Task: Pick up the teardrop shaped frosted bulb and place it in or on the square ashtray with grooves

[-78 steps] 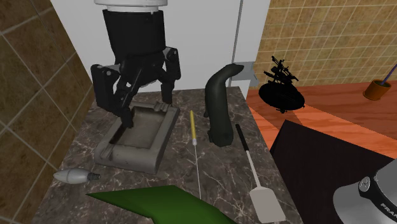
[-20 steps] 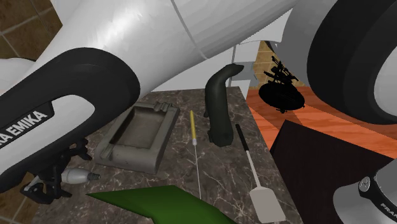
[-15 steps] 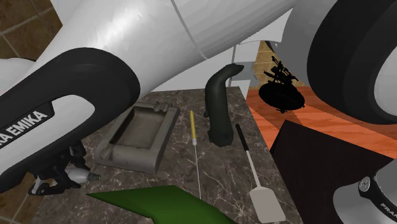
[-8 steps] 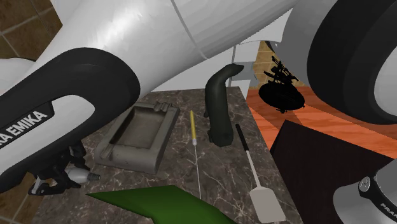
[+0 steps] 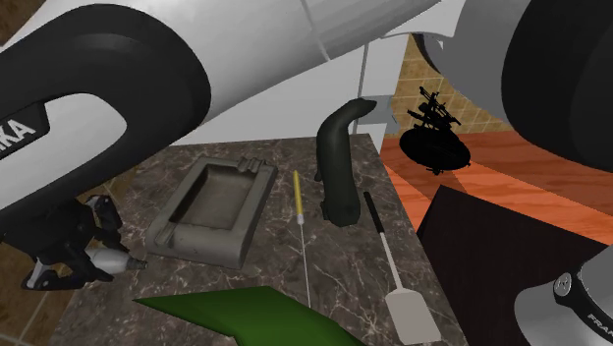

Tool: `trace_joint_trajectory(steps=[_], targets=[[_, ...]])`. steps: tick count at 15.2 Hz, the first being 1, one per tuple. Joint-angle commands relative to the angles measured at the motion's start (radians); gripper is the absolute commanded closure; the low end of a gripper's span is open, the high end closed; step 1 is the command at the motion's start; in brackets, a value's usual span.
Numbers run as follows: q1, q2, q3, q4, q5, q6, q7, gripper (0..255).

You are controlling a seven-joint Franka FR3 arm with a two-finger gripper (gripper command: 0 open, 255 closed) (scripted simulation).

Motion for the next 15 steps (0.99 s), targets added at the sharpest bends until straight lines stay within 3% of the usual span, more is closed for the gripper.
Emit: trace_joint_trajectory(steps=[1, 15], targets=[[-0.001, -0.012, 0.001, 0.006, 0.002, -0.018, -0.003, 255], [0.007, -0.054, 0.006, 0.116, 0.012, -0.168, -0.022, 255]])
